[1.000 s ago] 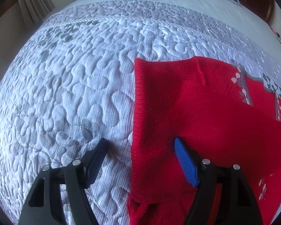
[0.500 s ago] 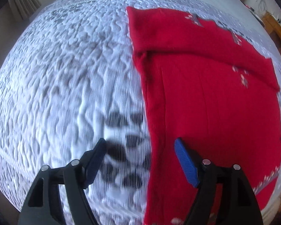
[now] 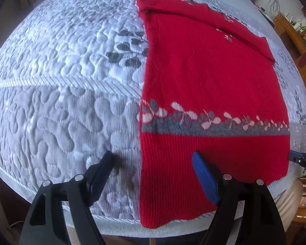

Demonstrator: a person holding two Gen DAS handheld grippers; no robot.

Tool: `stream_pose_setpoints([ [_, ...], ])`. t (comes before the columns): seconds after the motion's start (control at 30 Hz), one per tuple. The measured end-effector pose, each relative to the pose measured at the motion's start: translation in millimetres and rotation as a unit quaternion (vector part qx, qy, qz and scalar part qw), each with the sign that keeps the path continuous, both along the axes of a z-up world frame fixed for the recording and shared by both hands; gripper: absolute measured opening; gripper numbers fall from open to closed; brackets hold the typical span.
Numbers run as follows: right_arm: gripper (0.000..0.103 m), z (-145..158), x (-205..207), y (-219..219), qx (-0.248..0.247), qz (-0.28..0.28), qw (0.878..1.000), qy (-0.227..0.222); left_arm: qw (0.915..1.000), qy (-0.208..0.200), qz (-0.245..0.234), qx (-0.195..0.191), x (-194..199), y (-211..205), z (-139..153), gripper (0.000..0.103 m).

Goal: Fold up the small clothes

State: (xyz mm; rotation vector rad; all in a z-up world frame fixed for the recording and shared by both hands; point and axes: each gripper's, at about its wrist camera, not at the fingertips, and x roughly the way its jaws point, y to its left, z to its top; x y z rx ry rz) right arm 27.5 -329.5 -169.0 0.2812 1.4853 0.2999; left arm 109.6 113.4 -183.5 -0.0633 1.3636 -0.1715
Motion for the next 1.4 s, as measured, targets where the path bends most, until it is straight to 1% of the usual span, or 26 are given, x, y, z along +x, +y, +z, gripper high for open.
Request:
stream_pose_setpoints([
  [0.13, 0.037, -7.9, -15.4, 5.9, 0.004, 0.003, 1.0, 0.013, 1.0, 0.005, -0.006, -0.004, -17.7, -3.6, -2.8, 0.078],
  [0.2, 0.034, -8.9, -21.5, 6.8, 0.006, 0.006, 1.0, 0.011, 1.0, 0.004, -0.004, 0.0, -23.1, -4.0, -3.4, 0.07],
  [0.23, 0.033, -9.2, -24.2, 7.2, 0.003, 0.008, 1.0, 0.009, 1.0, 0.004, -0.004, 0.005, -26.4, -4.3, -3.7, 0.062],
  [0.27, 0.03, -9.1, -25.5, 7.4, 0.004, 0.008, 1.0, 0.009, 0.9999, 0.003, -0.005, 0.011, -31.1, -5.3, -4.0, 0.057],
  [0.3, 0.024, -9.3, -26.1, 7.7, 0.009, 0.007, 1.0, 0.009, 0.9999, 0.001, -0.006, 0.014, -33.2, -4.8, -4.4, 0.053],
  [0.33, 0.019, -10.2, -25.7, 9.9, 0.019, 0.007, 1.0, 0.011, 0.9999, 0.002, -0.005, 0.012, -34.5, -4.3, -4.0, 0.043],
  [0.37, 0.011, -10.0, -26.6, 7.5, 0.033, 0.007, 0.999, 0.014, 1.0, 0.005, -0.001, 0.006, -37.8, -2.5, -2.5, 0.033],
  [0.4, 0.008, -8.4, -26.9, 9.2, 0.044, 0.011, 0.999, 0.012, 1.0, 0.008, 0.002, -0.002, -40.5, 0.3, -1.3, 0.027],
  [0.43, 0.008, -6.7, -26.4, 11.0, 0.047, 0.014, 0.999, 0.007, 0.9998, 0.012, 0.001, -0.014, -40.7, 2.9, -0.8, 0.013],
  [0.47, 0.007, -4.3, -26.2, 12.7, 0.054, 0.017, 0.998, 0.003, 0.999, 0.023, 0.008, -0.037, -40.6, 6.8, -1.4, 0.009],
  [0.57, 0.007, 6.1, -21.1, 11.2, 0.09, 0.013, 0.996, -0.005, 0.9954, 0.035, 0.037, -0.082, -44.1, 16.7, 0.8, 0.008],
  [0.67, 0.007, 24.7, -10.5, 5.0, 0.109, 0.011, 0.994, -0.022, 0.9909, 0.026, 0.047, -0.123, -37.6, 26.6, 16.5, 0.008],
  [0.73, 0.007, 38.1, 0.4, 1.8, 0.115, 0.01, 0.993, -0.035, 0.9896, 0.015, 0.049, -0.134, -30.2, 30.3, 27.6, 0.008],
  [0.77, 0.007, 44.9, 8.0, -0.3, 0.117, 0.01, 0.992, -0.042, 0.9892, 0.008, 0.048, -0.138, -20.0, 31.3, 34.9, 0.008],
  [0.87, 0.007, 56.6, 28.9, -5.7, 0.101, 0.009, 0.993, -0.057, 0.9894, -0.009, 0.052, -0.135, 3.1, 32.2, 45.7, 0.008],
  [1.0, 0.007, 55.3, 65.6, -17.6, 0.09, -0.003, 0.994, -0.056, 0.9886, -0.015, 0.065, -0.135, 43.6, 23.0, 43.0, 0.008],
  [1.1, 0.007, 45.8, 94.9, -24.7, 0.08, -0.014, 0.996, -0.048, 0.9887, -0.014, 0.073, -0.13, 76.1, 13.0, 34.9, 0.008],
  [1.27, 0.007, 16.5, 145.6, -37.9, 0.077, -0.044, 0.996, -0.021, 0.9896, -0.015, 0.084, -0.117, 119.4, 7.4, 19.4, 0.008],
  [1.33, 0.008, 3.8, 159.7, -40.3, 0.071, -0.053, 0.996, -0.009, 0.9912, -0.008, 0.084, -0.102, 132.1, 2.4, 8.9, 0.009],
  [1.37, 0.014, -2.2, 165.8, -40.8, 0.065, -0.054, 0.996, -0.003, 0.9916, 0.0, 0.086, -0.097, 139.2, 1.5, 1.8, 0.013],
  [1.4, 0.023, -5.1, 168.4, -41.8, 0.057, -0.055, 0.997, -0.001, 0.9914, 0.003, 0.087, -0.098, 142.2, 1.8, -0.6, 0.014],
])
